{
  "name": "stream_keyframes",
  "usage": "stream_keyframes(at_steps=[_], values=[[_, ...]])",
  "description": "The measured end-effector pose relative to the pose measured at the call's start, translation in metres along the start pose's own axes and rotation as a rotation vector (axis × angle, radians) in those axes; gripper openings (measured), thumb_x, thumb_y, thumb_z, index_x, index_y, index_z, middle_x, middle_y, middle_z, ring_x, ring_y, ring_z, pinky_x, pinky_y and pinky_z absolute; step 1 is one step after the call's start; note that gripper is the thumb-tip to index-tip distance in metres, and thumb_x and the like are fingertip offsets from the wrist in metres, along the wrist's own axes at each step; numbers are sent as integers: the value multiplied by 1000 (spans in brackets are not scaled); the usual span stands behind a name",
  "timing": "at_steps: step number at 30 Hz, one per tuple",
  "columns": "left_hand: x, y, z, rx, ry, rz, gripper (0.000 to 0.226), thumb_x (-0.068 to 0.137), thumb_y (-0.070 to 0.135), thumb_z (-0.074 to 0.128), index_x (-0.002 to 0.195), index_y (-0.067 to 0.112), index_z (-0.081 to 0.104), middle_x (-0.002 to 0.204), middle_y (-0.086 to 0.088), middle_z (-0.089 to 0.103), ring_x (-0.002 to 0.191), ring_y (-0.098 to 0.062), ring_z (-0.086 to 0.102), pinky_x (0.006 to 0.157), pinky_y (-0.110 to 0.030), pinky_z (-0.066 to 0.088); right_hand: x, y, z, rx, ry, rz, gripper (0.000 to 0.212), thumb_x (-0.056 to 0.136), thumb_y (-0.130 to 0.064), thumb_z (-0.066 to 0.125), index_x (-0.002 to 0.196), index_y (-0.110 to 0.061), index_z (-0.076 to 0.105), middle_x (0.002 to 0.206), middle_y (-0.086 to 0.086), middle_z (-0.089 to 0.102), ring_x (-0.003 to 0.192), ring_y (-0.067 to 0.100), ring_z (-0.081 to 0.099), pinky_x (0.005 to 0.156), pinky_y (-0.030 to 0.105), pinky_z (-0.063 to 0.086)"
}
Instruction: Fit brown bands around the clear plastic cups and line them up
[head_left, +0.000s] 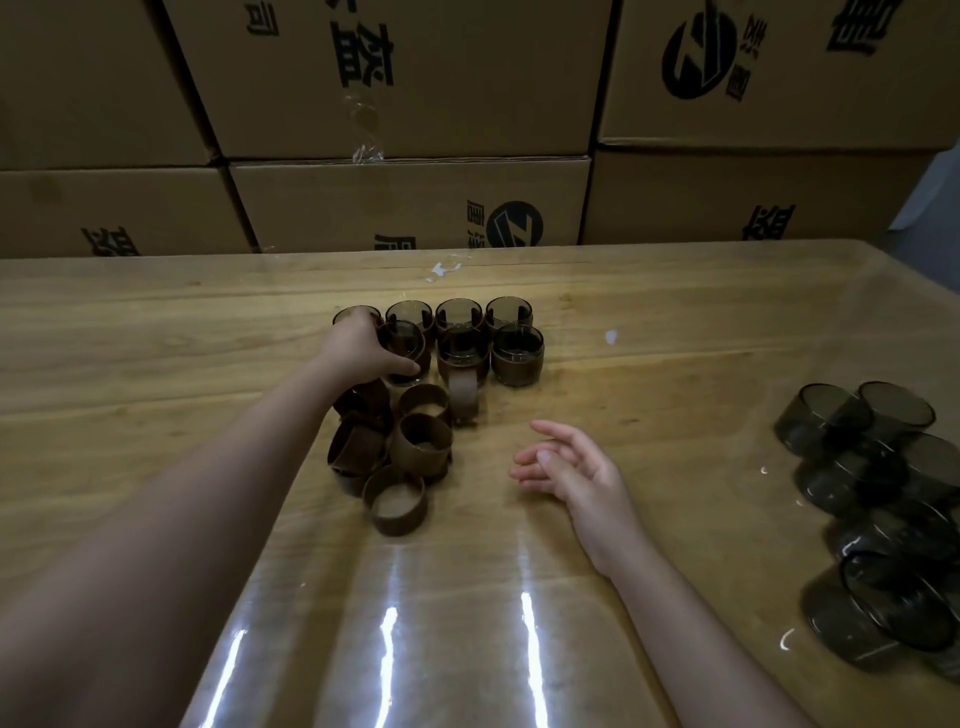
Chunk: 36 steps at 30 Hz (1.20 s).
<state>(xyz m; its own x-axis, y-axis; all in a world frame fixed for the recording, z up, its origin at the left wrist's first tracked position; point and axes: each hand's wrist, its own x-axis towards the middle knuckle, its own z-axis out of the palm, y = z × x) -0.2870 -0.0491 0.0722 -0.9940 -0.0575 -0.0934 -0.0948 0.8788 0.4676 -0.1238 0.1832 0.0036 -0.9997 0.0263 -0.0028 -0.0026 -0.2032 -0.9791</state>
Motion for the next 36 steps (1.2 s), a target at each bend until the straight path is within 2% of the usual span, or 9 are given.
stream_keyframes(at_steps=[7, 12, 19, 23, 27, 32, 36], values=[[9, 3, 12, 63, 16, -30, 68, 66, 44, 84, 111, 7, 50, 78, 1, 48, 66, -11, 47, 49, -25, 39, 0, 0, 0, 4, 0, 3, 24, 97, 0, 50, 112, -16, 61, 83, 5, 72, 82, 20, 72, 72, 25, 57], [12, 7, 11, 156, 21, 8, 64, 66, 54, 80, 100, 8, 52, 79, -4, 56, 69, -17, 56, 57, -31, 51, -1, 1, 0, -14, -10, 2, 24, 97, -1, 50, 111, -15, 62, 83, 4, 73, 82, 21, 72, 71, 24, 56], [14, 5, 10, 156, 19, 13, 54, 66, 55, 80, 76, 13, 47, 70, -3, 55, 59, -15, 52, 46, -26, 40, -2, 2, -2, 5, -9, -3, 23, 97, 0, 49, 109, -12, 64, 83, 5, 73, 80, 21, 71, 70, 24, 55], [17, 0, 14, 115, 36, 3, 54, 66, 57, 78, 71, 14, 46, 62, -1, 51, 53, -13, 46, 43, -24, 32, -3, 2, -4, 35, -12, -2, 22, 96, -1, 48, 110, -9, 63, 83, 6, 72, 79, 22, 71, 70, 24, 55], [18, -2, 16, 145, 28, 25, 57, 66, 59, 77, 82, 10, 52, 68, -2, 55, 57, -14, 51, 45, -25, 36, -2, 2, -6, 61, -11, 4, 21, 95, -4, 49, 109, -10, 64, 84, 7, 72, 80, 22, 70, 71, 25, 55], [18, -1, 17, 175, 37, 64, 80, 66, 58, 78, 118, 6, 48, 91, -4, 55, 84, -22, 57, 60, -30, 48, -2, 3, -6, 83, -17, -7, 28, 83, -19, 56, 107, -9, 65, 83, 8, 71, 79, 23, 70, 69, 25, 55], [21, -1, 17, 174, 10, 58, 85, 66, 57, 78, 125, 5, 47, 96, -5, 56, 87, -21, 56, 64, -31, 51, -2, 5, -9, 117, -29, -8, 30, 82, -19, 55, 108, -7, 64, 83, 9, 70, 78, 22, 69, 70, 26, 56]])
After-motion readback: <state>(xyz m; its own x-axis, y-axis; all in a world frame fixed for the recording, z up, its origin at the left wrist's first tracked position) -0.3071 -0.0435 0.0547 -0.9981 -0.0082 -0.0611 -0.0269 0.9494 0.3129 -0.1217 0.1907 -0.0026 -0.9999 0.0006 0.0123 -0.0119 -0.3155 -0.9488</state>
